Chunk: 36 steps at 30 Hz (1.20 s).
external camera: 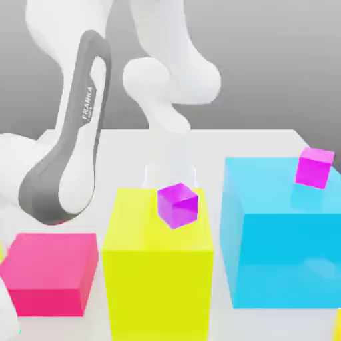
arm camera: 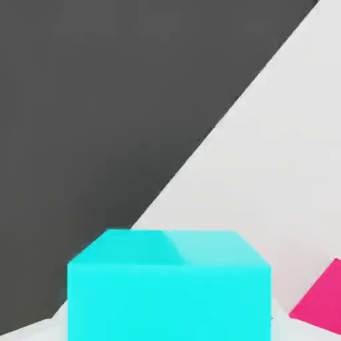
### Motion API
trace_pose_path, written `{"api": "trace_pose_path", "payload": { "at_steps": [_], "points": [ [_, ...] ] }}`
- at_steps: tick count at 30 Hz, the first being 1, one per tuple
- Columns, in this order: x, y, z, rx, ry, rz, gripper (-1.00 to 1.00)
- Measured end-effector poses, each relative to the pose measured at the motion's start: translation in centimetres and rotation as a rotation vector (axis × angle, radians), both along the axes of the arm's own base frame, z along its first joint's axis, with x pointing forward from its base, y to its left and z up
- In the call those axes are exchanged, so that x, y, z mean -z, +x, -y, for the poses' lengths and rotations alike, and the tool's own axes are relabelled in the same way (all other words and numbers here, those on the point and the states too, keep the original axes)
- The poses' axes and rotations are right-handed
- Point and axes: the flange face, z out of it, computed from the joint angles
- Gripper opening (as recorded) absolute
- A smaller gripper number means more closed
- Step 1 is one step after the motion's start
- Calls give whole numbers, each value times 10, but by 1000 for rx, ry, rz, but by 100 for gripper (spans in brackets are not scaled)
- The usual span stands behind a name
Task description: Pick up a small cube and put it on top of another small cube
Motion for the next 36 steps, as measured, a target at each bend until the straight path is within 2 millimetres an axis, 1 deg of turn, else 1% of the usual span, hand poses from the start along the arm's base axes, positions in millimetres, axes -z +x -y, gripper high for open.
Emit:
{"api": "trace_pose_path", "payload": {
  "at_steps": [4, 7, 11, 14, 17, 21, 25, 29, 30, 32, 33, 36],
  "points": [
    [-6, 23, -70, -156, -1, -1, -100],
    [-10, 34, -124, -273, -2, -1, -100],
    [-15, 41, -197, -428, -2, -1, -100],
    [-19, 40, -252, -545, -2, -1, -100],
    [-24, 34, -307, -662, -1, -1, -100],
    [-29, 17, -378, -817, 0, -1, -100],
    [-35, -8, -447, -973, 3, 0, -100],
    [-38, -40, -510, -1123, 5, 0, -100],
    [-29, -43, -518, -1141, 5, 0, -100],
    [-1, -46, -523, -1154, 5, 0, -100],
    [14, -47, -524, -1156, 4, 0, 100],
    [14, -47, -524, -1156, 4, 0, 100]
  ]
}}
